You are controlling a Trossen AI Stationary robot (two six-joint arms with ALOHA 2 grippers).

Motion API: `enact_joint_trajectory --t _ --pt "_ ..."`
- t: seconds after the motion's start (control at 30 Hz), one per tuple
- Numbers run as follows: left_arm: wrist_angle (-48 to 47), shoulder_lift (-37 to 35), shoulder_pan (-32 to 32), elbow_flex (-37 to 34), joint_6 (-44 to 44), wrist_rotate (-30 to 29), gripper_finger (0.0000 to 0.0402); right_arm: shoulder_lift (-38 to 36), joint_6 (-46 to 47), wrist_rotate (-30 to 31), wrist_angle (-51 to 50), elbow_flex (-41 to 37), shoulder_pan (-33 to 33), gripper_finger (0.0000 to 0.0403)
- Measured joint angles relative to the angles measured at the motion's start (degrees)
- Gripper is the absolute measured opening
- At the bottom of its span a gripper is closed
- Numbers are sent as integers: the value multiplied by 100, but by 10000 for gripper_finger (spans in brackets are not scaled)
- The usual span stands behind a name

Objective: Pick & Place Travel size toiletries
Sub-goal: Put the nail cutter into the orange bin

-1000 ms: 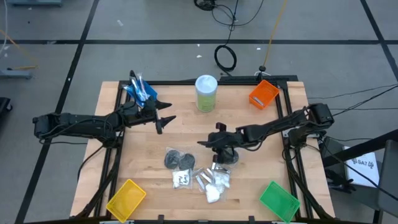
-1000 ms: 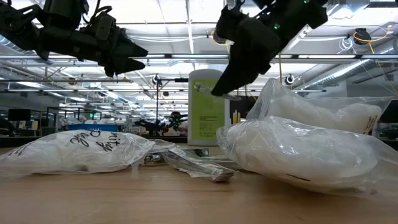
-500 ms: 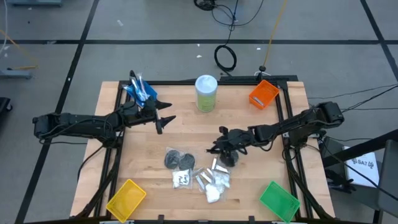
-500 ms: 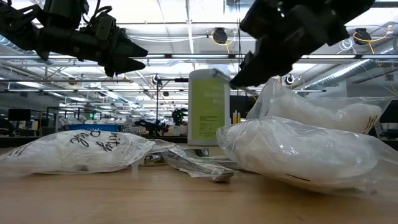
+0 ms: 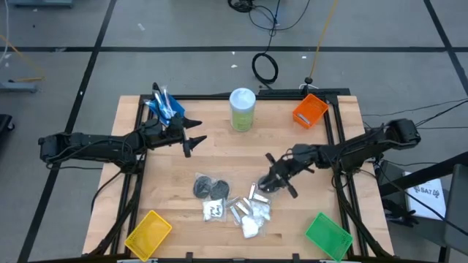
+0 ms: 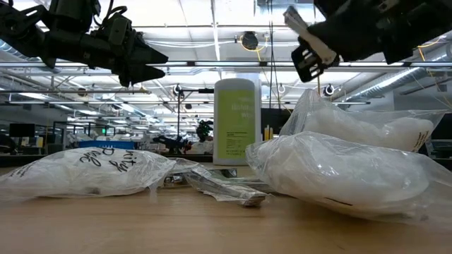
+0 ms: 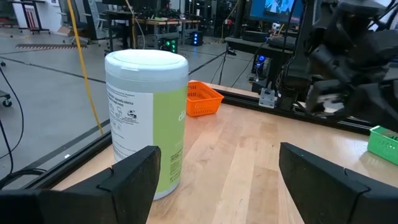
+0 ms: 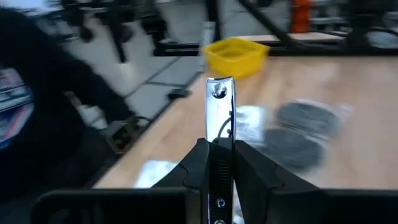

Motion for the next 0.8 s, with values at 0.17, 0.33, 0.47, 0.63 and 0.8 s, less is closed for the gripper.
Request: enact_joint_trajectory --t 0.17,0.33,0.47,0.63,0.8 --pt "2 0 0 0 0 0 321 -70 46 546 -185 -53 -144 43" --pt "2 0 -2 0 -1 0 321 -71 173 1195 -443 -53 -433 43" --pt "2 0 0 0 0 0 321 -69 370 1589 -803 -53 -755 43" --pt "2 0 0 0 0 0 321 -69 756 2050 -1240 -53 -1236 43" --pt "2 0 0 0 -2 0 321 -175 1009 2200 -1691 -53 -1792 43"
